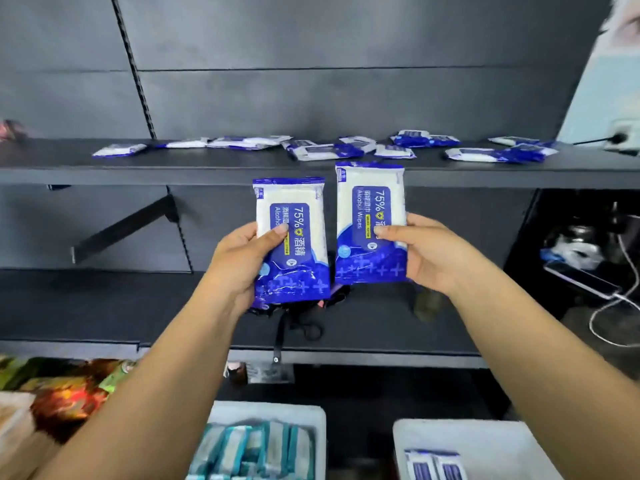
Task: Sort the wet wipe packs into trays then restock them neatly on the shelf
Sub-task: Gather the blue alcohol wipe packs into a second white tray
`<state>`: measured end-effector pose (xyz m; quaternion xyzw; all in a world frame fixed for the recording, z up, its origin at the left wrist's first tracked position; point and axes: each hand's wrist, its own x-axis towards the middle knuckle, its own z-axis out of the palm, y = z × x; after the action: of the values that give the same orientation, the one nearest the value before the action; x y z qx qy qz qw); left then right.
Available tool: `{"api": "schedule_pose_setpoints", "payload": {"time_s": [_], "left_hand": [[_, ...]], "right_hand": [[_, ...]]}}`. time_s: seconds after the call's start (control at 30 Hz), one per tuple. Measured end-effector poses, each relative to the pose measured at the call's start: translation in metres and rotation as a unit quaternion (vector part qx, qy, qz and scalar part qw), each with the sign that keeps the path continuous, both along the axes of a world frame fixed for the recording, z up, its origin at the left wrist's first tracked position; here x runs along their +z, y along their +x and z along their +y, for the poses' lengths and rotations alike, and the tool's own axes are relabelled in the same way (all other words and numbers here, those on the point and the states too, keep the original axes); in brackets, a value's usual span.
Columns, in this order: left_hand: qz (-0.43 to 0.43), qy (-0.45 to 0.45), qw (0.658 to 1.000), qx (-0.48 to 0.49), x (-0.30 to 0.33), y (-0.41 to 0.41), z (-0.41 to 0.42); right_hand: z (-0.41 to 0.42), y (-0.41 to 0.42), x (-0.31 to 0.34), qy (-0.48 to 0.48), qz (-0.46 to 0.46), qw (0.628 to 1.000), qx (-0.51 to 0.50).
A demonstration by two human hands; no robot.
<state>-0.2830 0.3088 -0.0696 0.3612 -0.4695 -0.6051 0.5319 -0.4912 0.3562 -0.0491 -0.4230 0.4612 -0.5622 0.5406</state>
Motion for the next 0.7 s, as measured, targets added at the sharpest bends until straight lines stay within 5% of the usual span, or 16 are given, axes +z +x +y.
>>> {"api": "schedule_pose_setpoints", "payload": {"time_s": [0.33, 0.7], "left_hand": [[-0.046, 0.068, 0.994, -0.065, -0.084, -0.072, 0.078], [-0.164, 0.221, 0.958, -0.079, -0.226, -0.237, 0.092]], "right_hand": [[0.122, -0.076, -0.076, 0.102, 0.041, 0.984, -0.140], [0.121, -0.242, -0.222, 0.246, 0.005, 0.955, -0.163]]}}
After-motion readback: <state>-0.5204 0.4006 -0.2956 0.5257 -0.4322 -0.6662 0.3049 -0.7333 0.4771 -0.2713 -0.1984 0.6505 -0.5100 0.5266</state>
